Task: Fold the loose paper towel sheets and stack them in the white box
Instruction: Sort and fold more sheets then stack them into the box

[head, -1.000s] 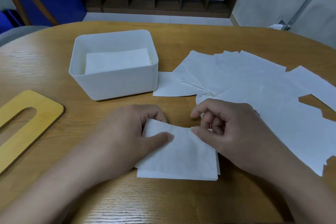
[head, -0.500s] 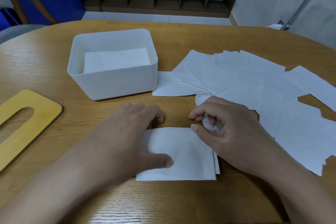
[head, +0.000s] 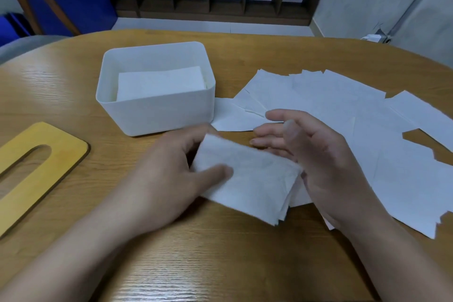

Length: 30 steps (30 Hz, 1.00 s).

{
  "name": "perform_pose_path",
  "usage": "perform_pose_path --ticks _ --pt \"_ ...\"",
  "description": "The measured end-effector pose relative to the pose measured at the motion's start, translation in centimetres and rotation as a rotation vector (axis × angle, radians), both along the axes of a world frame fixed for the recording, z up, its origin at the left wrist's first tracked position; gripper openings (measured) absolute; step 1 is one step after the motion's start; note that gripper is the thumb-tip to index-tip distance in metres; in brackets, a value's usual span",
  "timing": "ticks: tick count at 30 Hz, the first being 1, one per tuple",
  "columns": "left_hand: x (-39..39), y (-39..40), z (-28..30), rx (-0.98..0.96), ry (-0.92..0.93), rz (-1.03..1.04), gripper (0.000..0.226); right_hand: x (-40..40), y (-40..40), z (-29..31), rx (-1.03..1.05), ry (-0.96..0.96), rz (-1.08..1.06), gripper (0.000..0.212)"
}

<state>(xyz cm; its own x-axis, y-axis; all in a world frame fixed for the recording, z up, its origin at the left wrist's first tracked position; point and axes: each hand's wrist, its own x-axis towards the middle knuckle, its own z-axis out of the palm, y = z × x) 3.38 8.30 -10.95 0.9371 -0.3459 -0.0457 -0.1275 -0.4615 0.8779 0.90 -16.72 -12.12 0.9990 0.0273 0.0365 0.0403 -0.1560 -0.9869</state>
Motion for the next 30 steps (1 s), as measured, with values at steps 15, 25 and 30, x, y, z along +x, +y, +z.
perform_pose_path --ticks 15,25,30 --pt "0.4 -1.8 -2.6 -0.492 -0.115 0.183 0.021 -0.3 1.5 -0.8 0.0 -0.022 -0.038 0.025" --pt "-0.9 -3.1 -2.9 -0.501 -0.13 0.261 0.069 -0.5 2.3 -0.8 -0.072 -0.017 -0.017 0.05" --pt "-0.7 -3.2 -3.1 -0.505 -0.148 0.333 0.068 -0.6 2.7 -1.0 -0.052 -0.028 -0.038 0.056"
